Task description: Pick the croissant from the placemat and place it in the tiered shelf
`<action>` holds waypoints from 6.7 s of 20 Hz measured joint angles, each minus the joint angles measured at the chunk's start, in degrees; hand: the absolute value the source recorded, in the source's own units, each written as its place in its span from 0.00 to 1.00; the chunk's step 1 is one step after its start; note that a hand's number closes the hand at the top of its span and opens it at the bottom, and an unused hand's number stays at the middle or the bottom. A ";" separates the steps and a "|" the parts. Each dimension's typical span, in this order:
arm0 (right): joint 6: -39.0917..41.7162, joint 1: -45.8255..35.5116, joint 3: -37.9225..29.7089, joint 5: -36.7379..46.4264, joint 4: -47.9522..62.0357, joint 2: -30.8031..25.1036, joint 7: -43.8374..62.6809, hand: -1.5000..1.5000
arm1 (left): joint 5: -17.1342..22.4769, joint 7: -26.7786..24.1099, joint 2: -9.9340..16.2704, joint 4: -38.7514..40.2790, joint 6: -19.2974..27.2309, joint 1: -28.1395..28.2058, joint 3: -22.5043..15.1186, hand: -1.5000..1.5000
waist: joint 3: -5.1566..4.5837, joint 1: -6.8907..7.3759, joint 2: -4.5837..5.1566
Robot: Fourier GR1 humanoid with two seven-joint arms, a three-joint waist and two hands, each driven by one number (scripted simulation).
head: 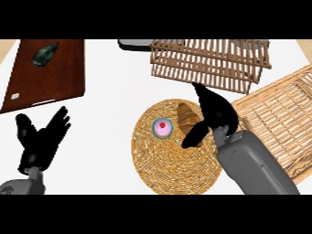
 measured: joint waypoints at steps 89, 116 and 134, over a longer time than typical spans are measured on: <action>-4.86 -47.84 -21.80 14.90 11.26 -4.35 5.46 1.00 | -5.20 0.97 -4.73 -3.23 -3.04 1.90 3.38 0.50 | -0.08 0.25 0.04; -15.30 -52.65 -28.61 17.44 47.09 -9.24 -22.24 1.00 | -5.91 0.79 -5.29 -1.87 -3.40 -0.03 3.84 0.50 | -0.09 1.24 0.47; -25.82 -55.38 -37.48 12.32 50.01 -8.75 -23.36 0.00 | -5.41 0.84 -4.60 -2.00 -4.58 0.62 4.81 0.50 | -0.07 1.06 0.38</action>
